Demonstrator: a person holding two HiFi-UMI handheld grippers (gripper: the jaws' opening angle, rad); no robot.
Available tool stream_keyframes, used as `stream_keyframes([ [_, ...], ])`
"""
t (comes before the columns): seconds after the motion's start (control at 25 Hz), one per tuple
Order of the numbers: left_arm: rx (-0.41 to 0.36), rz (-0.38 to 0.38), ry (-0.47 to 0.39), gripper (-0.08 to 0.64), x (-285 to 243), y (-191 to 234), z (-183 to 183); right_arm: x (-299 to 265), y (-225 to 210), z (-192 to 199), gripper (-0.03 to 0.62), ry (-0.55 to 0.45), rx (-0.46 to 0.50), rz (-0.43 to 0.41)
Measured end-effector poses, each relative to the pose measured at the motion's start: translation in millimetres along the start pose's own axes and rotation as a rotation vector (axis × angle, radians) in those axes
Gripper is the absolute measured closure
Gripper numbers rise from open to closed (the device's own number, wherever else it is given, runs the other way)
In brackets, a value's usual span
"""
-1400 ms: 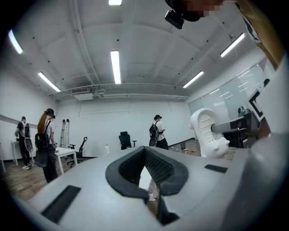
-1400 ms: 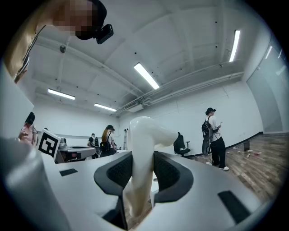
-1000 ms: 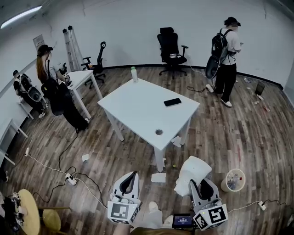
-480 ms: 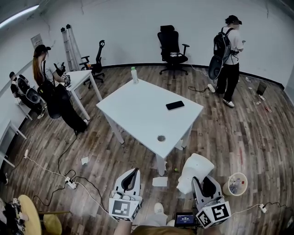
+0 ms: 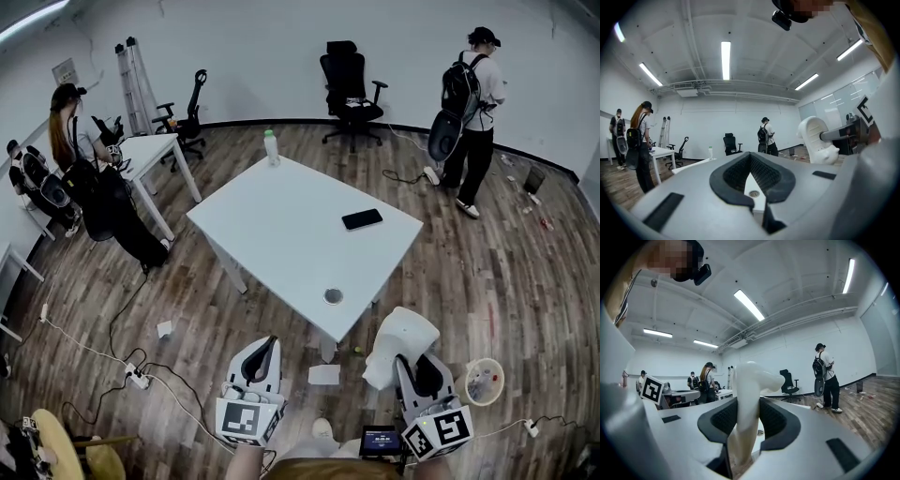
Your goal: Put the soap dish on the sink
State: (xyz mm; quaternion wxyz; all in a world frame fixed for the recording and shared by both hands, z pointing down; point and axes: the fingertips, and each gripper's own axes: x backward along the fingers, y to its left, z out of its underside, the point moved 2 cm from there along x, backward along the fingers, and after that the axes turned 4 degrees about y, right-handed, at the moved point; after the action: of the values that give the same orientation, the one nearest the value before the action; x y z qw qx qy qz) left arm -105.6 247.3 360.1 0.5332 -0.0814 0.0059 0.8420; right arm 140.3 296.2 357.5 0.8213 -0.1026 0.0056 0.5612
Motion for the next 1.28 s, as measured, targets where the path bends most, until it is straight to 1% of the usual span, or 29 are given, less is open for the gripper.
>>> stream_keyframes([
  [0.2,0.019,0.003,0.022,0.554,-24.1,8.9,7.9,-30.1,-6.4,-0.1,0.465,0.028,-0.009,-0.014],
  [0.36,0.039,-0.02,0.038,0.552,-43.9,25.5,13.7,-64.8,-7.7,-0.9,0.465,0.047,-0.004,-0.05],
  [0.56,0.058,-0.057,0.057,0.553,-85.2,52.1,19.3,-118.7,-26.6,-2.9,0.465,0.062,-0.007,-0.086],
  [0.72,0.052,-0.06,0.073,0.552,-124.6,59.1,16.6,-153.4,-49.7,-5.9,0.465,0.08,-0.015,-0.115],
  [0.88,0.044,-0.057,0.079,0.554,-167.8,55.3,12.1,-180.7,-79.6,-7.5,0.465,0.098,-0.026,-0.119],
  [1.0,0.025,-0.051,0.085,0.553,-188.9,54.3,10.7,-200.9,-95.1,-6.8,0.465,0.103,-0.031,-0.13],
  [1.12,0.033,-0.057,0.093,0.554,-209.1,62.2,12.7,-223.5,-107.2,-10.2,0.465,0.104,-0.023,-0.133],
  [1.28,0.036,-0.052,0.09,0.552,-233.6,78.0,7.2,-246.4,-120.0,-13.4,0.465,0.118,-0.042,-0.105],
])
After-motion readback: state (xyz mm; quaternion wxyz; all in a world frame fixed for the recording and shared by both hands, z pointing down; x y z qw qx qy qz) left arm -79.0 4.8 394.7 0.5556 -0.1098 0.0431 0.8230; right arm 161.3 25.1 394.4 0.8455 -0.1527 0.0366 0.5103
